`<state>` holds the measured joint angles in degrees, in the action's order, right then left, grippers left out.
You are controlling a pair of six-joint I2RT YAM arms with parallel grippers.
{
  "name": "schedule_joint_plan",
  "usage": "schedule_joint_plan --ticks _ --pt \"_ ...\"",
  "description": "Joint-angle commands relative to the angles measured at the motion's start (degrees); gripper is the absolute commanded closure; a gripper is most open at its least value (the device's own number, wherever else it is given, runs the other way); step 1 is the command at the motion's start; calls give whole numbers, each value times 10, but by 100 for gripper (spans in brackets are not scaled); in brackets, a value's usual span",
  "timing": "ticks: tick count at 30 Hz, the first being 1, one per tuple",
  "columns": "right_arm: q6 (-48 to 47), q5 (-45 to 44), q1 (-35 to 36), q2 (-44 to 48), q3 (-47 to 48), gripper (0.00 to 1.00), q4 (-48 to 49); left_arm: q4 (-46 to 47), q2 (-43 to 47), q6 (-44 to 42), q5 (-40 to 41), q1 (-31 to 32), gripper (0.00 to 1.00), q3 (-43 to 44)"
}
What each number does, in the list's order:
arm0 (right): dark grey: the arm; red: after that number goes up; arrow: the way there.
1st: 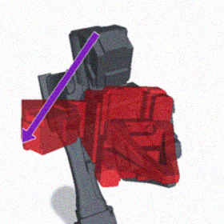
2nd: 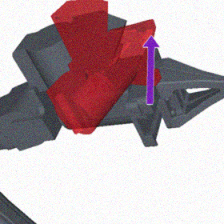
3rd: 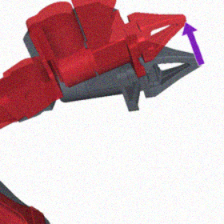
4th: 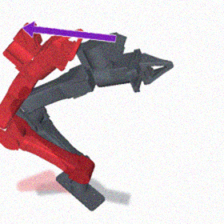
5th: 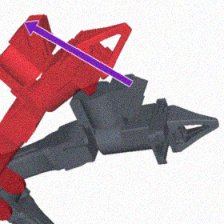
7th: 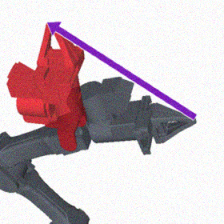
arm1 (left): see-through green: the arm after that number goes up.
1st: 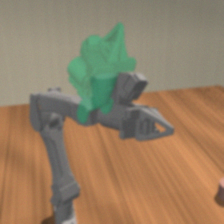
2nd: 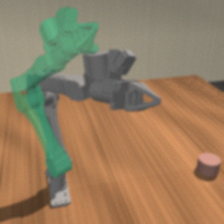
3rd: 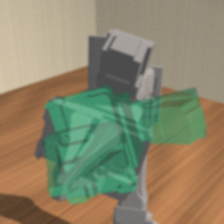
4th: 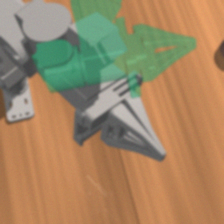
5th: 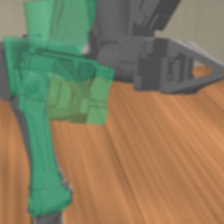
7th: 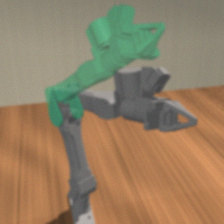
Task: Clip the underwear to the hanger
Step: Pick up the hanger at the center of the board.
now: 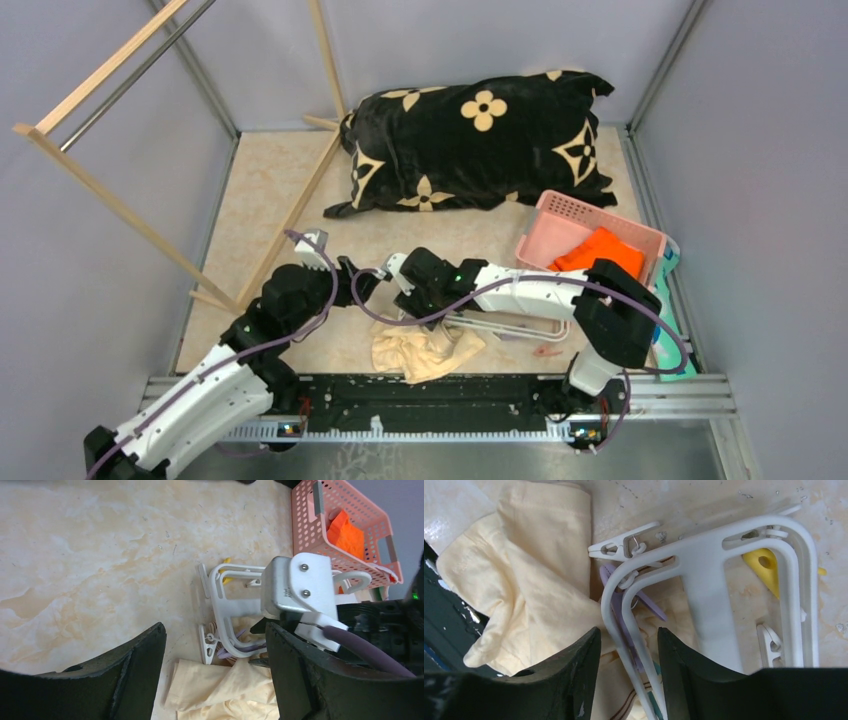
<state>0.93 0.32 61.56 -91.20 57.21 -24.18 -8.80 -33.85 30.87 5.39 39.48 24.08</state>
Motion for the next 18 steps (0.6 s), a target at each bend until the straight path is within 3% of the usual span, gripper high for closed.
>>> schedule_joint_plan --ticks 1,10,18 --pt "-24 11 -10 -14 37 59 20 -10 37 9 19 -2 22 -15" --pt "-49 52 -45 21 52 100 21 45 49 -28 -45 -2 21 -29" --pt "-105 146 -104 72 68 100 -1 103 54 -77 -111 -2 29 -41"
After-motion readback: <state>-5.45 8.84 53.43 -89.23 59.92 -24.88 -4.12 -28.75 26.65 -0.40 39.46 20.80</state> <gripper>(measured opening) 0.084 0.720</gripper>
